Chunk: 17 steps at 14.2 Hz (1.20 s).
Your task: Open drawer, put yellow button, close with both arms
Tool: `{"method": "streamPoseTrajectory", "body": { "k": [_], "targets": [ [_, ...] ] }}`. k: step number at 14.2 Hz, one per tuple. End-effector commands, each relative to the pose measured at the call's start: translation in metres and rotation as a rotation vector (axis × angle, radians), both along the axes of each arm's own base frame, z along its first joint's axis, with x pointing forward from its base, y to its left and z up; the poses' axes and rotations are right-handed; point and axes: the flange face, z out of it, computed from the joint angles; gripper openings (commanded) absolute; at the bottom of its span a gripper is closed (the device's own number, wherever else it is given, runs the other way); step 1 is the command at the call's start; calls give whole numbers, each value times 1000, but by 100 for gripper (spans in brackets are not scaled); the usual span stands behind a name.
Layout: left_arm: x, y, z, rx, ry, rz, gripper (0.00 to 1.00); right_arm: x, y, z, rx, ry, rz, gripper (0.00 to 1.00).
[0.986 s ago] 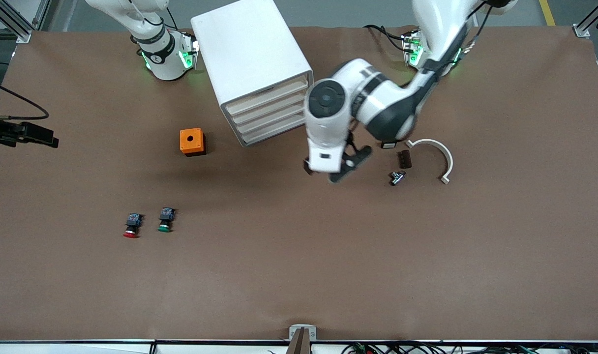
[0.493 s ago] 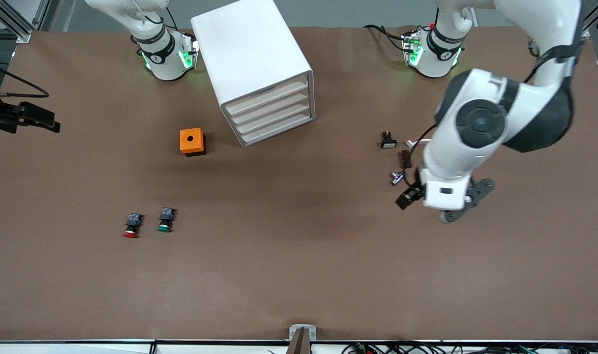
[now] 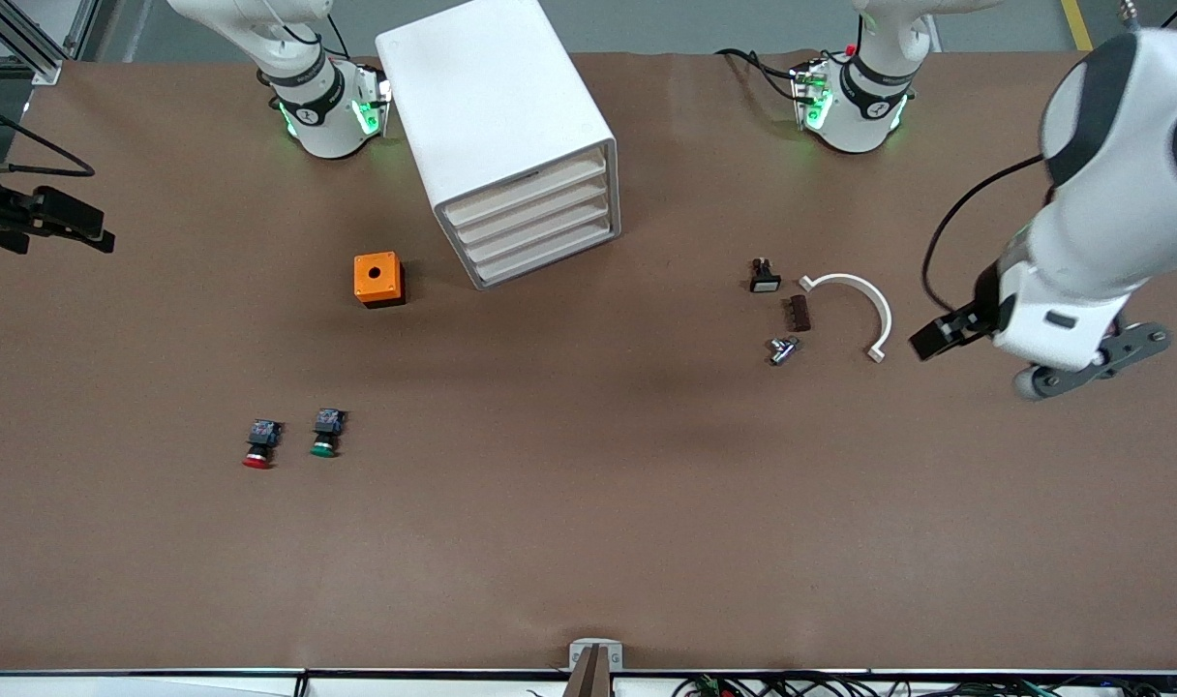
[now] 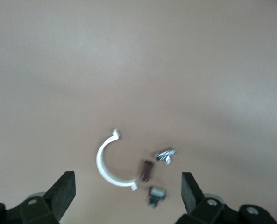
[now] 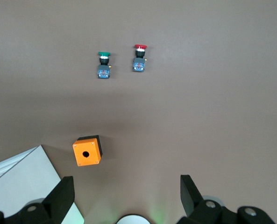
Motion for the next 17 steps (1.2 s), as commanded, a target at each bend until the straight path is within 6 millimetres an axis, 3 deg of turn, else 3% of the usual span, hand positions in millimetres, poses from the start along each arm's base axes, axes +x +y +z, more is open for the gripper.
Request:
{"method": "streamPoseTrajectory", "body": {
  "k": [1,4,7,12,17],
  "targets": [
    [-49,38,13,-25,37,-129,100,-28,1,-4,4,-47,1,100],
    [-92,60,32,-62,23,-218,100,-31,1,-4,4,-55,1,100],
    [-122,64,44,-65,6,-224,100,-29,0,-2,6,-70,-1,100],
    [-124,57,69,-58,-25,-222,100,-32,-3,2,11,-78,-12,100],
    [-116,57,78,-46,-23,-234,100,-34,-3,7,45,-90,-21,100]
  ]
}}
